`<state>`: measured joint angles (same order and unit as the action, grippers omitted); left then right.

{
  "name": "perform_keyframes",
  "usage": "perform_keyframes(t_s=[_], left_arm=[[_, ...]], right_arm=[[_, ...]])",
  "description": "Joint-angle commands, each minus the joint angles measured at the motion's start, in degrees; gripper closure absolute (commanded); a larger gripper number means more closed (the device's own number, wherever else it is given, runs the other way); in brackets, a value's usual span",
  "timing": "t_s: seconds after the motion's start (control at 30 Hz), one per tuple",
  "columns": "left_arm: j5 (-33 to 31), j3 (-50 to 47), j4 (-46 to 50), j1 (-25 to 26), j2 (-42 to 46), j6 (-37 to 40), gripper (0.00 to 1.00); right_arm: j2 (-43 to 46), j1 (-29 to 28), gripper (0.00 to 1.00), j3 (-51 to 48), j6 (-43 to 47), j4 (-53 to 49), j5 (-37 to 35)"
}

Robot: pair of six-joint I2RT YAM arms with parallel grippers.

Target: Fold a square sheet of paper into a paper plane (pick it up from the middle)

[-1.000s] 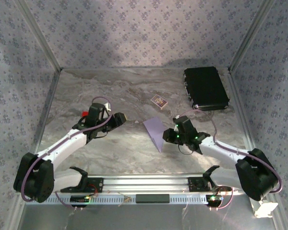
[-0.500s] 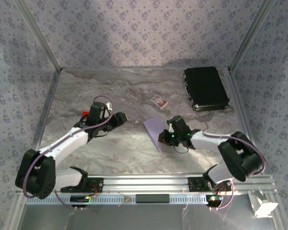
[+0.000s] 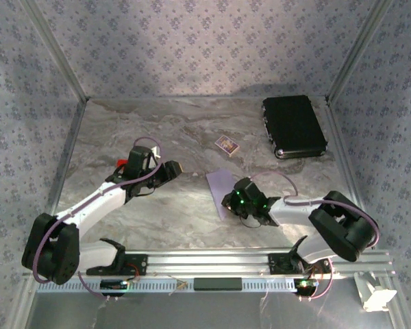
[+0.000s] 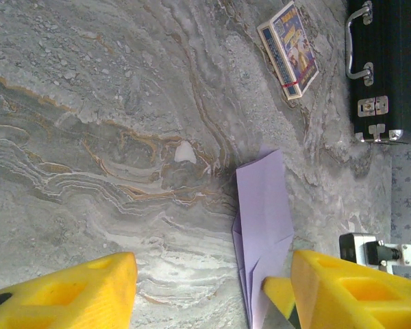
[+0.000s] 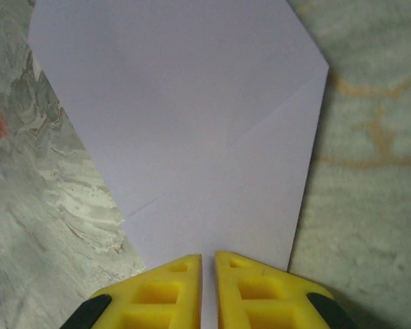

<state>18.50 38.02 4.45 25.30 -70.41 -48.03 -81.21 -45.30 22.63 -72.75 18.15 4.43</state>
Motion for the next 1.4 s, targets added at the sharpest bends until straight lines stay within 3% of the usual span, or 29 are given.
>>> perform_keyframes(t_s=[0.0,0.1,0.33,0.6,0.73,0.87,1.03,1.23,1.37], left_arm=[[0.93,1.27,0.02,0.41,0.01,0.13,0.39],[0.92,0.93,0.12,0.44,0.43,0.14,0.39],[1.06,0.86,-0.05,0.45,0.39,0.12,0.39],[2.17,0.92,-0.31,0.45,0.1,0.22,0.39],[3.49,1.24,-1.1,0.53,-0.72,0.44,0.39],[4.34,1.71,-1.2,0.85,-1.38,0.82,0.39],[4.18,1.53,-1.35,0.98,-1.9,0.71,0.39],[4.84,1.42,-2.09,0.98,-2.75,0.38,0.38],[5.36,1.53,-2.51,1.02,-3.21,0.39,0.39]], right_arm=[[1.05,-0.67,0.85,-2.43,-7.59,4.43,-4.14],[3.6,0.19,0.83,-0.64,-2.86,2.26,-2.94],[5.99,2.96,0.82,8.65,16.8,-18.0,-1.39],[0.82,8.38,0.84,9.51,26.7,-13.04,14.2],[-4.41,9.22,0.87,11.88,28.04,-14.6,16.46],[-7.51,9.12,0.87,11.76,24.25,-13.14,15.89],[-9.98,7.96,0.9,8.92,8.62,-11.43,9.2],[-10.37,2.83,0.89,3.74,-6.56,-1.0,-0.29],[-10.75,-0.4,0.9,3.95,-11.48,3.65,-2.22]])
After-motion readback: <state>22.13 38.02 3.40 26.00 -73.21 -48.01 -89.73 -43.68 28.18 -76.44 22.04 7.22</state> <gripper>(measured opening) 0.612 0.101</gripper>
